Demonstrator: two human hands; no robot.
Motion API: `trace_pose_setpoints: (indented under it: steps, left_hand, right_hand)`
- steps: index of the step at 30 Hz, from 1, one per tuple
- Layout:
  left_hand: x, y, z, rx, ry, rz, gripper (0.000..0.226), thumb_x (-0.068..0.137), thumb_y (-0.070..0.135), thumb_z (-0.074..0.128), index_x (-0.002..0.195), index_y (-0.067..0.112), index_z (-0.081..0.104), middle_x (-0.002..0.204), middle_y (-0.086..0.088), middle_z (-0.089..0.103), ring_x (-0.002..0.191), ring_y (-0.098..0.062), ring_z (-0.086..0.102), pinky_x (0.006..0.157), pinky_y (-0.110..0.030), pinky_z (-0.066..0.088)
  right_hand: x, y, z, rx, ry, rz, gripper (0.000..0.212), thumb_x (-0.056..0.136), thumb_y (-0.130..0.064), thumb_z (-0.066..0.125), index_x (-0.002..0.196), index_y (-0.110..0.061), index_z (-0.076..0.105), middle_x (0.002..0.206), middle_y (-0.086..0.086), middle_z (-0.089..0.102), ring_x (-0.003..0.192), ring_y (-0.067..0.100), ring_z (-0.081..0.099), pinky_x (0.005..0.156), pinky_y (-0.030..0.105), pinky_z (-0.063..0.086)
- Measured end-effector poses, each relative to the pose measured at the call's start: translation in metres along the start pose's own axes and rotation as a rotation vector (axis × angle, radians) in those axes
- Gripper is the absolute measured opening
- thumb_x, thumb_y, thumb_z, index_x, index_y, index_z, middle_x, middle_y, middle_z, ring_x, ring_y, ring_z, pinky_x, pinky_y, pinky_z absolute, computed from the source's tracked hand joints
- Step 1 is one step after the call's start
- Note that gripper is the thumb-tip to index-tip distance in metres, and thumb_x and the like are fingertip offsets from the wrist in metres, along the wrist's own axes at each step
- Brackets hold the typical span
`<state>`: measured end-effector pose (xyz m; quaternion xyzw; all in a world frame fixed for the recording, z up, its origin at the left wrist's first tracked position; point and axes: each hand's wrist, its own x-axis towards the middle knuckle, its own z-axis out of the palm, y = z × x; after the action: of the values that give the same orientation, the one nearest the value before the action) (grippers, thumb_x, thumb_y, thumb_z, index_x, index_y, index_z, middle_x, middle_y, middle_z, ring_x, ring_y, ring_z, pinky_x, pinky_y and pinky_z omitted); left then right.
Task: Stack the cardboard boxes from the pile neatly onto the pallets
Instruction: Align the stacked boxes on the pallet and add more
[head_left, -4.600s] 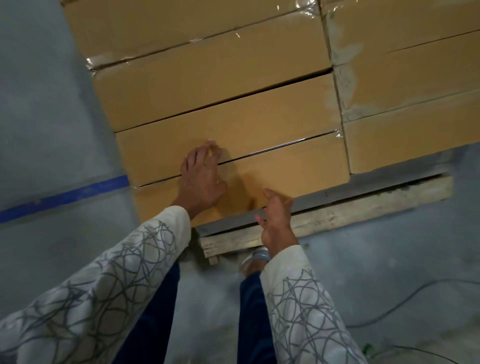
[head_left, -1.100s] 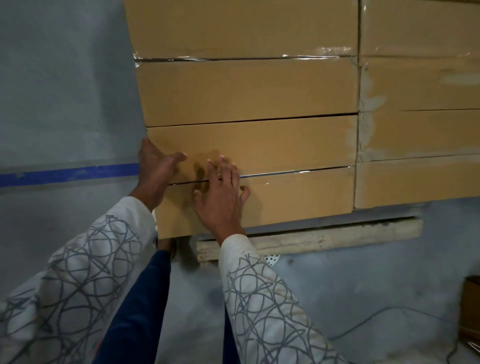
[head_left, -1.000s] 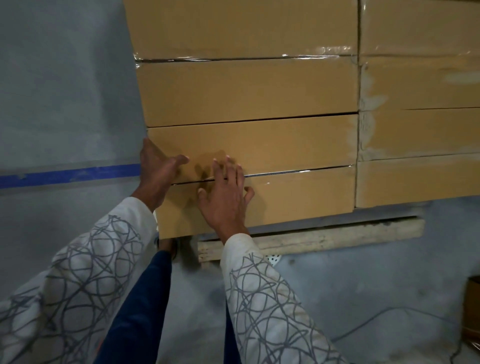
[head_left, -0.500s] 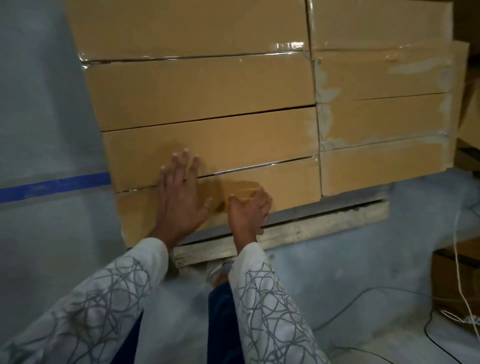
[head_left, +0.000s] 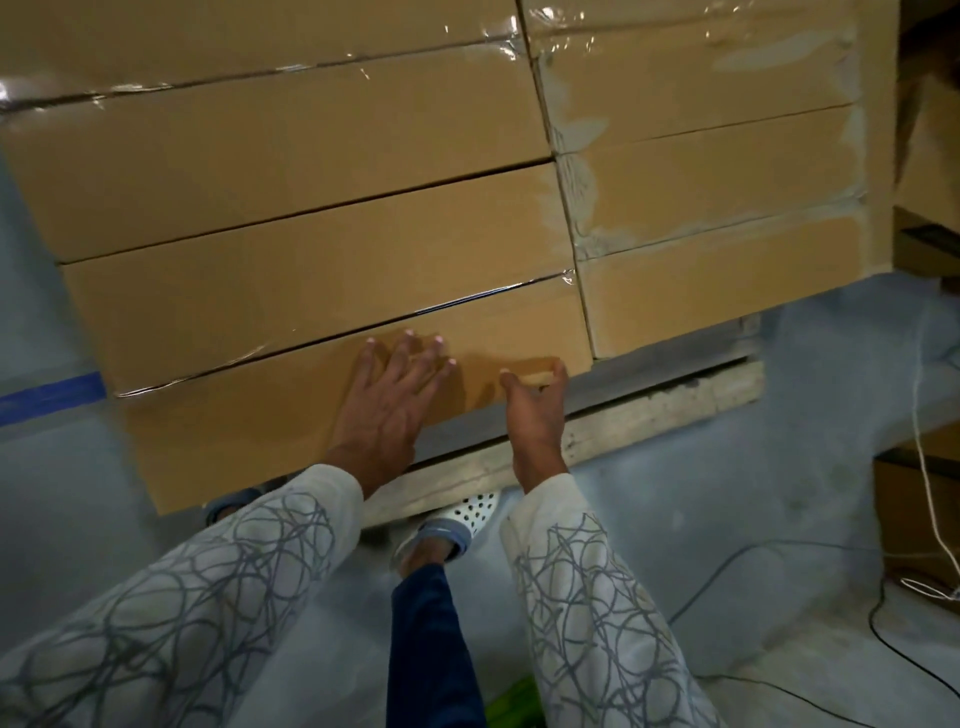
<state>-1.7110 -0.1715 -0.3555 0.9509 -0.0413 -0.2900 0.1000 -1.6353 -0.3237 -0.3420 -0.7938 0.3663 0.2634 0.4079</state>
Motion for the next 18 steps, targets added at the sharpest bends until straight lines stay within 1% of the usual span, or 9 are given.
trace_pose_setpoints:
  steps: [2,4,6,8,10,14,16,18]
  left_hand:
    - [0.003,-0.005,0.002,-0.01,0.04,0.016,0.102,0.084,0.024,0.065,0.165,0.025,0.003,0.173,-0.007,-0.007,0.158,-0.037,-0.004,0.123,-0.062,-0.002]
    - [0.005,-0.009,0.005,-0.04,0.061,0.007,0.104,0.077,0.021,0.07,0.165,0.027,0.013,0.173,-0.007,0.001,0.158,-0.038,0.002,0.122,-0.061,0.001]
    - [0.007,-0.009,0.001,-0.051,0.035,-0.004,0.106,0.076,0.022,0.072,0.164,0.03,0.014,0.173,-0.006,-0.001,0.158,-0.037,0.001,0.124,-0.061,0.005]
    - [0.007,-0.008,-0.004,-0.059,-0.003,-0.009,0.104,0.08,0.022,0.071,0.164,0.034,0.01,0.173,-0.004,-0.006,0.158,-0.036,-0.003,0.124,-0.06,0.009]
    - [0.006,-0.006,-0.009,-0.066,-0.008,-0.013,0.103,0.081,0.02,0.07,0.163,0.036,0.01,0.173,-0.003,-0.008,0.158,-0.035,-0.005,0.123,-0.06,0.012]
    - [0.007,-0.009,-0.006,-0.096,0.02,-0.029,0.103,0.077,0.018,0.075,0.161,0.037,0.019,0.173,-0.003,-0.002,0.158,-0.035,0.0,0.123,-0.06,0.016]
    - [0.007,-0.012,-0.005,-0.109,0.026,-0.026,0.103,0.076,0.018,0.078,0.16,0.037,0.022,0.173,-0.003,0.001,0.158,-0.034,0.001,0.123,-0.059,0.016]
    - [0.007,-0.013,-0.008,-0.106,0.013,-0.021,0.102,0.079,0.02,0.079,0.16,0.039,0.019,0.173,-0.003,-0.002,0.158,-0.033,-0.001,0.124,-0.058,0.014]
  right_hand:
    - [0.005,-0.001,-0.003,-0.005,-0.007,-0.005,0.09,0.09,-0.033,0.075,0.162,-0.031,0.021,0.158,0.004,0.044,0.142,0.028,0.046,0.118,0.047,0.039]
    - [0.008,0.0,-0.005,-0.013,-0.018,-0.015,0.091,0.09,-0.034,0.076,0.163,-0.032,0.02,0.16,0.004,0.043,0.143,0.028,0.044,0.118,0.047,0.038]
    - [0.009,0.001,-0.006,-0.013,-0.033,-0.026,0.093,0.09,-0.035,0.076,0.163,-0.033,0.019,0.162,0.003,0.039,0.146,0.028,0.04,0.119,0.047,0.036]
    - [0.009,0.003,-0.007,0.0,-0.045,-0.033,0.095,0.089,-0.037,0.077,0.163,-0.036,0.017,0.164,0.003,0.035,0.149,0.029,0.035,0.12,0.05,0.034]
    - [0.008,0.003,-0.008,0.012,-0.051,-0.027,0.095,0.09,-0.037,0.077,0.163,-0.038,0.017,0.166,0.005,0.031,0.152,0.029,0.03,0.122,0.05,0.033]
    - [0.005,-0.001,-0.009,0.009,-0.075,-0.03,0.095,0.092,-0.034,0.076,0.164,-0.039,0.014,0.168,0.009,0.023,0.154,0.029,0.021,0.121,0.047,0.028]
    - [0.005,-0.001,-0.008,-0.009,-0.076,-0.046,0.095,0.091,-0.035,0.077,0.163,-0.041,0.015,0.167,0.009,0.024,0.154,0.029,0.022,0.12,0.048,0.029]
    - [0.007,0.0,-0.007,-0.055,-0.072,-0.062,0.095,0.091,-0.037,0.077,0.163,-0.04,0.015,0.165,0.01,0.029,0.153,0.029,0.023,0.119,0.048,0.03]
